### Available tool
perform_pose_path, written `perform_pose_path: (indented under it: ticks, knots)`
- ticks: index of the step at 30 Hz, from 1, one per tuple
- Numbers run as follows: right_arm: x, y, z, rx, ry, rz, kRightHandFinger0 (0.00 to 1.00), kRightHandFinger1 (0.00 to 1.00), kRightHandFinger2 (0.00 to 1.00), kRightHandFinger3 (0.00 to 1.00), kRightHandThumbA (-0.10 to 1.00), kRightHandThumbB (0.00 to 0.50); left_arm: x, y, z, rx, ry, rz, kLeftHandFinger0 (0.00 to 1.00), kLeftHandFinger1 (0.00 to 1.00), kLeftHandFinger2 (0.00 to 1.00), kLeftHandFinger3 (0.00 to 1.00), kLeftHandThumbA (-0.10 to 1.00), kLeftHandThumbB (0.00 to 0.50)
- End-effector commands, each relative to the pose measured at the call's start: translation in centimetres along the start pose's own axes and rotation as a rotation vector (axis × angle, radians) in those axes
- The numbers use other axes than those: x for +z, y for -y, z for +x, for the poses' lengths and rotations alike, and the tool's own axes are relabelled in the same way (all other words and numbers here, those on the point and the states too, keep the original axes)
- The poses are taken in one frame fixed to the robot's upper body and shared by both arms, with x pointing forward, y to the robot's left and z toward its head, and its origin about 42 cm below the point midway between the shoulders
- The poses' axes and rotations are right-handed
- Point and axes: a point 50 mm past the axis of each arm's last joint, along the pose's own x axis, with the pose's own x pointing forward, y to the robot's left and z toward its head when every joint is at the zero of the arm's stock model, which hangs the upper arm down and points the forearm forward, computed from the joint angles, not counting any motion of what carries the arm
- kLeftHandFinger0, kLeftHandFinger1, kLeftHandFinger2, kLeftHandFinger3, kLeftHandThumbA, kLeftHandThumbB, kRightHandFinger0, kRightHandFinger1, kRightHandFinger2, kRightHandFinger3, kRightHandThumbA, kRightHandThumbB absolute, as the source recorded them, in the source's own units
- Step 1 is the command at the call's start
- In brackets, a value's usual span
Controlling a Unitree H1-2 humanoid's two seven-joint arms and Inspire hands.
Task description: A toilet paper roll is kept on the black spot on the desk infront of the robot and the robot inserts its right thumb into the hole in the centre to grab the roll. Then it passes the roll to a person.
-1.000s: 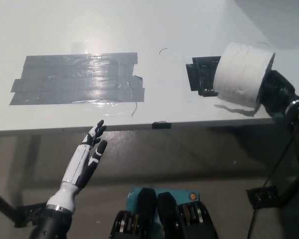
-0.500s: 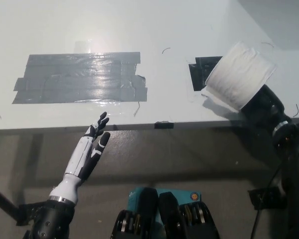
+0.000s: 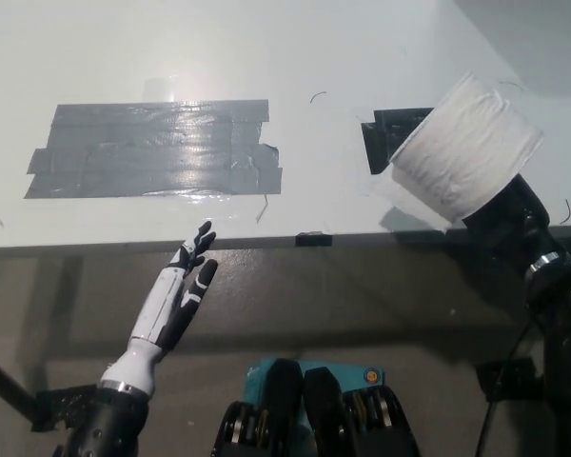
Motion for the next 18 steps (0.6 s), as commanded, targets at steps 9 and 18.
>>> perform_pose_path:
  ticks: [9,18]
  knots:
    - [7.4,-12.3,0.2,0.419,0.143,0.220,0.00,0.51,0.90,0.96,-0.10,0.106,1.9,-0.4,0.2,0.013,0.094,-0.004,1.00,1.00,1.00,1.00,0.97,0.056]
    - [9.1,-13.3,0.8,0.432,0.142,0.230,0.00,0.47,0.87,0.97,-0.10,0.094,2.4,-0.6,1.3,0.008,0.111,-0.011,1.00,1.00,1.00,1.00,0.92,0.046]
